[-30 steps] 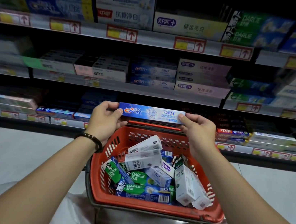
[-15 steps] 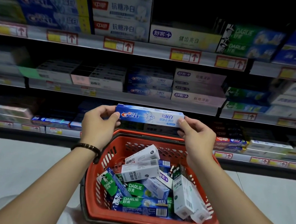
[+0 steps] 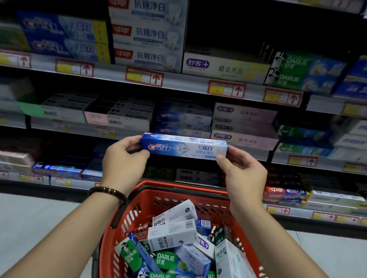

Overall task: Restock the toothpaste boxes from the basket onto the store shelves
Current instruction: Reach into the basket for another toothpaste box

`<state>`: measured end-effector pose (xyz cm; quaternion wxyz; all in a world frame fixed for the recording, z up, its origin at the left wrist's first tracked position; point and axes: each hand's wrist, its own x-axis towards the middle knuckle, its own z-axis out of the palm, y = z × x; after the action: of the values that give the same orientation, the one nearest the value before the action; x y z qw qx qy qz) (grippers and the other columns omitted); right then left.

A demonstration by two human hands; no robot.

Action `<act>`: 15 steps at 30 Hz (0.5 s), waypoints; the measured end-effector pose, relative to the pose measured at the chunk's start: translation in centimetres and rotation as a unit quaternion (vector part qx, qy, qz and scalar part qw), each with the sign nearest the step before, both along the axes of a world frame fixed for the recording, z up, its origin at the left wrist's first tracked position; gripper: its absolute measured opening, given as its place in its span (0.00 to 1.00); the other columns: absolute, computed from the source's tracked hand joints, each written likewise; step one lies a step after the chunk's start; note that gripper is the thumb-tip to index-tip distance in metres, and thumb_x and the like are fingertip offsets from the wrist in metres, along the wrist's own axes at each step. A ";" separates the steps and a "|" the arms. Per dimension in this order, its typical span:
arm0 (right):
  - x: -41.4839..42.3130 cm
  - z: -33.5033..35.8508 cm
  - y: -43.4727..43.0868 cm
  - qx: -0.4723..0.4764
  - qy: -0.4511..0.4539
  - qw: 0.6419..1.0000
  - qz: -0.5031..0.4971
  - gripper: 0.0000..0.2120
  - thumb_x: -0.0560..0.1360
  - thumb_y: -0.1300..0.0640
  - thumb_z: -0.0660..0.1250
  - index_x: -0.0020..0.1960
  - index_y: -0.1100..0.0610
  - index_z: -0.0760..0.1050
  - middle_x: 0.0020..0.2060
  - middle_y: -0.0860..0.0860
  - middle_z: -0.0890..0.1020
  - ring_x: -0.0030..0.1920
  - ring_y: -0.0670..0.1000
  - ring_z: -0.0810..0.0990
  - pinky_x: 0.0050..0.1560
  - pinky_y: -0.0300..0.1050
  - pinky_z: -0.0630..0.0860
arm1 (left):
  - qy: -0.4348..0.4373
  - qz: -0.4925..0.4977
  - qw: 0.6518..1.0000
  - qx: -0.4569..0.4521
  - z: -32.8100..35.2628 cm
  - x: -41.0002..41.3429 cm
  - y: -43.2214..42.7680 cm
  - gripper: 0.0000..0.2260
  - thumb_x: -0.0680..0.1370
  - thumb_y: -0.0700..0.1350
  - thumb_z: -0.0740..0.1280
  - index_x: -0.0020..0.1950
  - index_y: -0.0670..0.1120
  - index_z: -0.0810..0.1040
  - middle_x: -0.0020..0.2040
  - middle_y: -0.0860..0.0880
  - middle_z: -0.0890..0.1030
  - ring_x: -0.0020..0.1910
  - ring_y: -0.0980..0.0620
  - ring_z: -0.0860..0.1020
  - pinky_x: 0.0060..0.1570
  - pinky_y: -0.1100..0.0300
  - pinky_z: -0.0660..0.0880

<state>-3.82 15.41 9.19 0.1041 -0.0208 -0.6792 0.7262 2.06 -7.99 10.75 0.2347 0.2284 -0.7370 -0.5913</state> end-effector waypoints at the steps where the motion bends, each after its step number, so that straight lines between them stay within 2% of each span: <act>1: -0.4 0.2 0.0 -0.001 0.005 1.000 0.000 0.13 0.74 0.62 0.80 0.57 0.52 0.87 0.47 0.45 0.89 0.50 0.43 0.88 0.51 0.37 0.83 | 0.000 0.000 1.000 -0.003 0.2 -0.4 -0.1 0.18 0.77 0.37 0.72 0.64 0.53 0.83 0.53 0.57 0.86 0.53 0.58 0.83 0.60 0.53 0.81; 5: -2.5 0.9 -0.5 0.009 0.012 1.000 -0.012 0.14 0.73 0.62 0.81 0.58 0.54 0.87 0.48 0.46 0.89 0.49 0.43 0.88 0.51 0.37 0.82 | 0.017 0.007 1.000 -0.024 1.2 -2.1 0.0 0.17 0.76 0.37 0.73 0.63 0.51 0.81 0.53 0.57 0.85 0.46 0.68 0.81 0.57 0.60 0.80; 11: -4.9 0.9 -1.1 0.030 0.020 0.999 -0.016 0.14 0.73 0.61 0.81 0.58 0.51 0.86 0.48 0.43 0.88 0.49 0.39 0.86 0.46 0.30 0.80 | 0.022 -0.006 0.998 -0.053 1.7 -5.0 -0.4 0.17 0.76 0.37 0.73 0.62 0.52 0.81 0.53 0.58 0.84 0.42 0.76 0.78 0.46 0.74 0.74; 13: -5.8 0.7 -1.1 0.042 0.021 0.999 -0.014 0.14 0.74 0.60 0.80 0.58 0.50 0.86 0.49 0.42 0.88 0.49 0.38 0.86 0.46 0.30 0.80 | 0.017 -0.011 0.997 -0.073 1.7 -6.1 -0.7 0.17 0.77 0.37 0.72 0.63 0.51 0.81 0.51 0.61 0.82 0.42 0.77 0.77 0.43 0.76 0.72; 15: -6.9 0.5 -1.3 0.053 0.018 0.998 -0.014 0.15 0.74 0.60 0.80 0.58 0.49 0.85 0.50 0.42 0.88 0.50 0.39 0.86 0.49 0.32 0.81 | 0.012 -0.016 0.995 -0.102 1.7 -7.3 -0.9 0.16 0.77 0.38 0.72 0.63 0.51 0.81 0.50 0.61 0.82 0.42 0.74 0.78 0.40 0.79 0.71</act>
<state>-10.68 14.13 9.70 0.1279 -0.0116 -0.7144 0.6878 -5.25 -8.87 12.41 0.2564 0.1843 -0.7942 -0.5192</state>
